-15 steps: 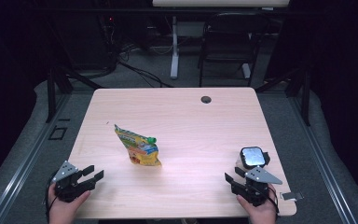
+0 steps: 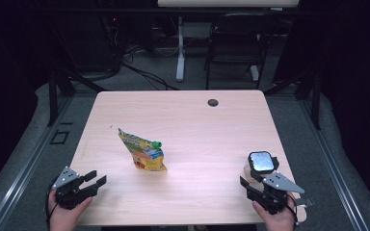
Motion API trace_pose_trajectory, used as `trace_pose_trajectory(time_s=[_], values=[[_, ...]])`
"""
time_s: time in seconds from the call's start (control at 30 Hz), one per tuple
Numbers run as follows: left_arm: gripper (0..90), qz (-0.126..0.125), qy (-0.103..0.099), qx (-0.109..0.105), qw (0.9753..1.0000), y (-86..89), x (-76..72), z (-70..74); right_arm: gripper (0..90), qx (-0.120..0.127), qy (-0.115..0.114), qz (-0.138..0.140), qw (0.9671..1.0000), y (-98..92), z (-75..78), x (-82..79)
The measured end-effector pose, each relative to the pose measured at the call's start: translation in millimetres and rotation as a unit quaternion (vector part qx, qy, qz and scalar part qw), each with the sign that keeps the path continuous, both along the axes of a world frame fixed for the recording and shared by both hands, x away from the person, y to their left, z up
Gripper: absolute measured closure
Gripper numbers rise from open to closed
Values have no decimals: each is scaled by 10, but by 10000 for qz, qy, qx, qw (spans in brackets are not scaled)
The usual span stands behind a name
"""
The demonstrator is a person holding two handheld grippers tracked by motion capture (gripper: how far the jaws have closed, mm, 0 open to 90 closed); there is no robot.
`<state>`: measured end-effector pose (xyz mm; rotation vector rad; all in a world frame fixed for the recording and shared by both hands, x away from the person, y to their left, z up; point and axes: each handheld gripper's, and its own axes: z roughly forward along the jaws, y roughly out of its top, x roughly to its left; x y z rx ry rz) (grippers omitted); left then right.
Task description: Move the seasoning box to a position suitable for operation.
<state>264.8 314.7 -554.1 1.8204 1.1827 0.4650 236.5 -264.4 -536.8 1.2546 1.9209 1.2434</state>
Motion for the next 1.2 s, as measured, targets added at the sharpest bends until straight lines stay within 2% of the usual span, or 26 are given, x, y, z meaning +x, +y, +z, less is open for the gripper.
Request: trace_pose_trajectory(time_s=[0.17, 0.3, 0.37, 0.53, 0.7, 0.83, 0.87, 0.93, 1.07, 1.1, 1.17, 1.2], values=[[493, 0, -17, -5, 10000, 9, -14, 11, 578, -119, -47, -183, 9998, -82, 60, -53], [494, 21, -10, -17, 10000, 13, -4, 3, 631, -143, -60, -498, 9986, -236, 109, -98], [494, 15, 6, -21, 10000, 11, -1, -1, 645, -197, -77, -656, 9976, -313, 123, -109], [494, 3, 14, -13, 10000, 5, 4, -10, 665, -102, -130, -1022, 9946, -496, 143, -125], [495, -4, 20, -14, 10000, -5, 8, -14, 683, -265, -43, -1319, 9909, -642, 79, -82], [495, -13, 15, -1, 10000, -8, 7, -11, 692, -242, 38, -1431, 9894, -693, 26, -33], [496, 2, 24, -5, 10000, -6, 1, -7, 707, -297, 105, -1502, 9882, -720, 22, -2], [497, -13, 28, 6, 10000, -2, -2, -6, 731, -265, 154, -1482, 9885, -745, 43, 44], [500, -21, 21, -2, 10000, -3, -3, -4, 765, -348, 202, -1513, 9877, -771, 87, 117], [500, -24, 16, -7, 10000, -2, -4, -3, 770, -441, 258, -1486, 9876, -789, 87, 159], [502, -29, 24, -18, 10000, 2, -9, -1, 770, -504, 296, -1518, 9867, -808, 52, 200], [502, -29, 24, -18, 10000, 2, -9, -1, 770, -548, 386, -1515, 9862, -824, 33, 211]])
